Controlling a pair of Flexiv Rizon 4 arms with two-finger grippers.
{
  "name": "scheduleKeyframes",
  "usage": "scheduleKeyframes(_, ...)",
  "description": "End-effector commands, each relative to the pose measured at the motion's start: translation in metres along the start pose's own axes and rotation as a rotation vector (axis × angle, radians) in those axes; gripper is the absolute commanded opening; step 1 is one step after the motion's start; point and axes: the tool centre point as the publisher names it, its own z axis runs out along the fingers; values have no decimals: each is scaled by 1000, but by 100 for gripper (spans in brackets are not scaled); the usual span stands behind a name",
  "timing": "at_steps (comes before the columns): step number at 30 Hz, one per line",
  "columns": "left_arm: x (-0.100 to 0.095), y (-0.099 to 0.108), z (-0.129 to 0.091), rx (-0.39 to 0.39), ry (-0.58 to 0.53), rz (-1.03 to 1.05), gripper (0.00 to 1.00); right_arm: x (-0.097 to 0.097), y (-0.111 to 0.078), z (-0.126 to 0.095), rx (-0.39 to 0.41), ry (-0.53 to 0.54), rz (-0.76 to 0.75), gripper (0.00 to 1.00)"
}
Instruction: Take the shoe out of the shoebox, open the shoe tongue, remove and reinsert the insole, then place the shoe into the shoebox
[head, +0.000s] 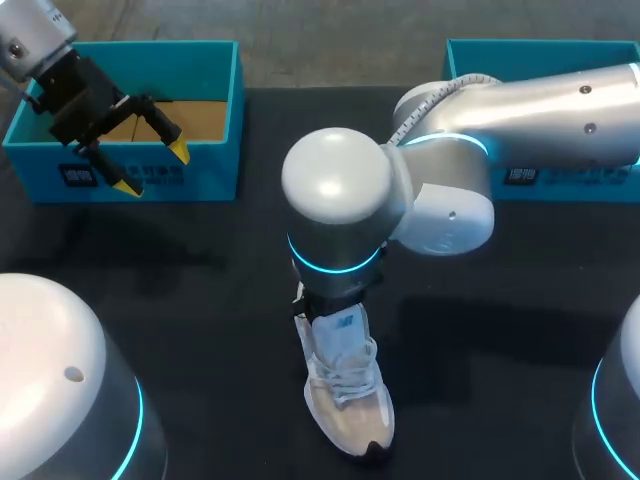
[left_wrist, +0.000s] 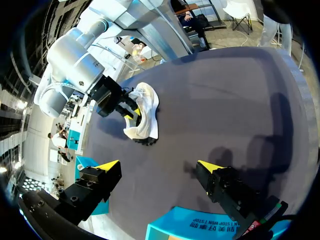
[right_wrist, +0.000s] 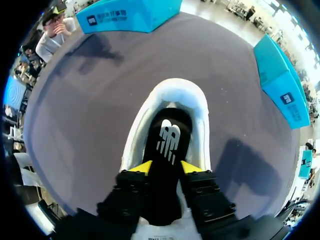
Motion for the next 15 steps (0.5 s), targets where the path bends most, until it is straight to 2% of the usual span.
scheduleKeyframes(1,0,-1,0,-2,3,0,100,-2,-3,-5,1,2,4,49)
scheduleKeyframes(3,0,-1,0,-2,3,0,100,-2,-3,-6,4,2,6,55)
scheduleKeyframes(7,0,-1,0,-2,3,0,100,-2,-6,-8,10,6,16,59)
scheduleKeyframes(11,0,-1,0,-2,3,0,100,-3,-5,-15,8,5,20,75)
scheduleKeyframes(15,0,-1,0,-2,3,0,100,-5,-1,-17,6,3,16,86)
